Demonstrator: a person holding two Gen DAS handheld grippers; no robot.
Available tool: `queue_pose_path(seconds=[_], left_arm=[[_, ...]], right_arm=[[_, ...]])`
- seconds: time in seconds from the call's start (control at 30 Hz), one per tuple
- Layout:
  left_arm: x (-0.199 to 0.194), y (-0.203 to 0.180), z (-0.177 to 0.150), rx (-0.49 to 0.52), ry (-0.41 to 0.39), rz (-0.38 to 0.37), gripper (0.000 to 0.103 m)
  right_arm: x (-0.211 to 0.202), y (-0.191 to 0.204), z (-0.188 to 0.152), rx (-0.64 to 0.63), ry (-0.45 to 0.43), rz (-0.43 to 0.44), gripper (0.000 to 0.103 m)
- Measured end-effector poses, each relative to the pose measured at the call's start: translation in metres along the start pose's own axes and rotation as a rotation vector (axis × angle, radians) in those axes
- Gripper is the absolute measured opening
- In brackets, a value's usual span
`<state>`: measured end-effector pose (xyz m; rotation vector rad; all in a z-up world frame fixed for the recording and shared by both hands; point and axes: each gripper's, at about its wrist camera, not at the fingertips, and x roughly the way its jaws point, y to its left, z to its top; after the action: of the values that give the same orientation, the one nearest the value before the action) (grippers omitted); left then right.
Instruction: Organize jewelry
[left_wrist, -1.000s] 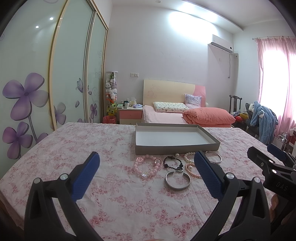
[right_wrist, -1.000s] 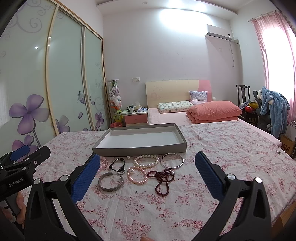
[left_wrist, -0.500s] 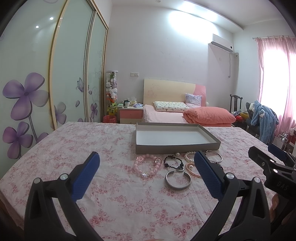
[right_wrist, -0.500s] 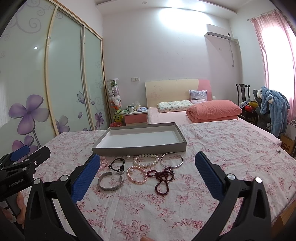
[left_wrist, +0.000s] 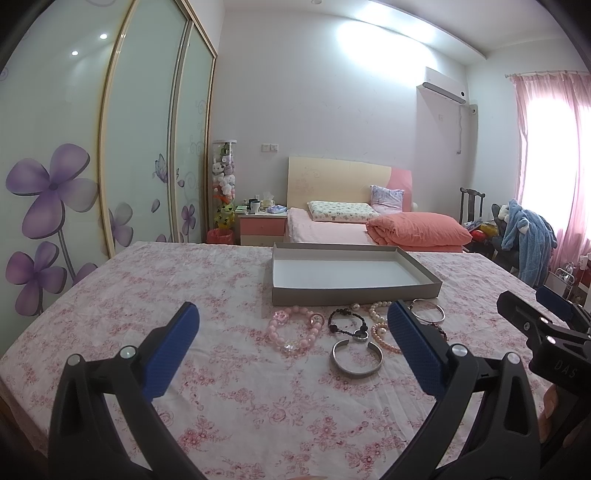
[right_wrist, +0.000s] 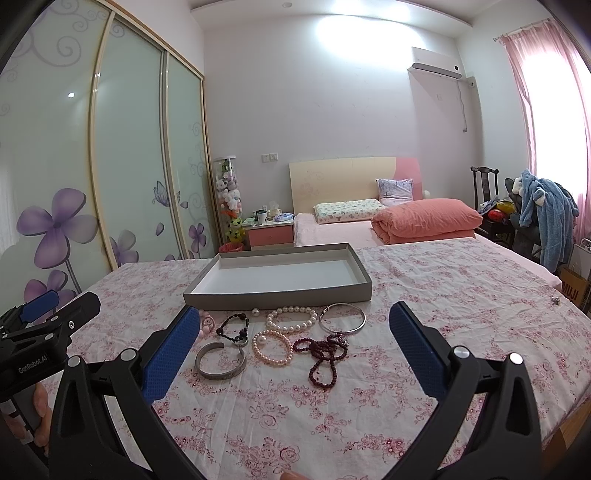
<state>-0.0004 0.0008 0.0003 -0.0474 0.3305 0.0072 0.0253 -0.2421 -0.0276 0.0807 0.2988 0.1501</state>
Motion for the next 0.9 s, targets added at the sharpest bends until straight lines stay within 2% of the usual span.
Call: queue_pose_path(seconds=[0.17,0.27,0.5,0.57,0.63,0.73,0.9], left_arm=[[0.006,0.005,-0.004,-0.002,0.015,0.01,0.099],[0.013,0.006,-0.004,-0.009,0.052,0.02,0.099],[0.045,0.016,-0.013,-0.025,0.181,0.021,0.099],[0.055,0.02,-0.016,-0.034,0.228,0.012,0.099],[0.064,0.022,-0.019,-0.045,0.268,-0.001,0.099],[0.078,0.022,-0.023,-0.05,0.322,-0.021,0.099],[0.092,0.012,-0.029,-0.029,0.37,-0.048,0.099]], right_arm=[[-0.001,0.002,-0.003,0.0,0.012,-0.007,0.101],[0.016,-0.005,-0.007,-0.005,0.046,-0.021,0.101],[0.054,-0.018,-0.019,0.016,0.242,-0.05,0.101],[0.067,-0.023,-0.023,0.028,0.303,-0.061,0.092],[0.081,-0.028,-0.027,0.039,0.37,-0.063,0.078],[0.104,-0.034,-0.031,0.047,0.454,-0.054,0.074],[0.14,-0.041,-0.035,0.068,0.585,-0.036,0.074]])
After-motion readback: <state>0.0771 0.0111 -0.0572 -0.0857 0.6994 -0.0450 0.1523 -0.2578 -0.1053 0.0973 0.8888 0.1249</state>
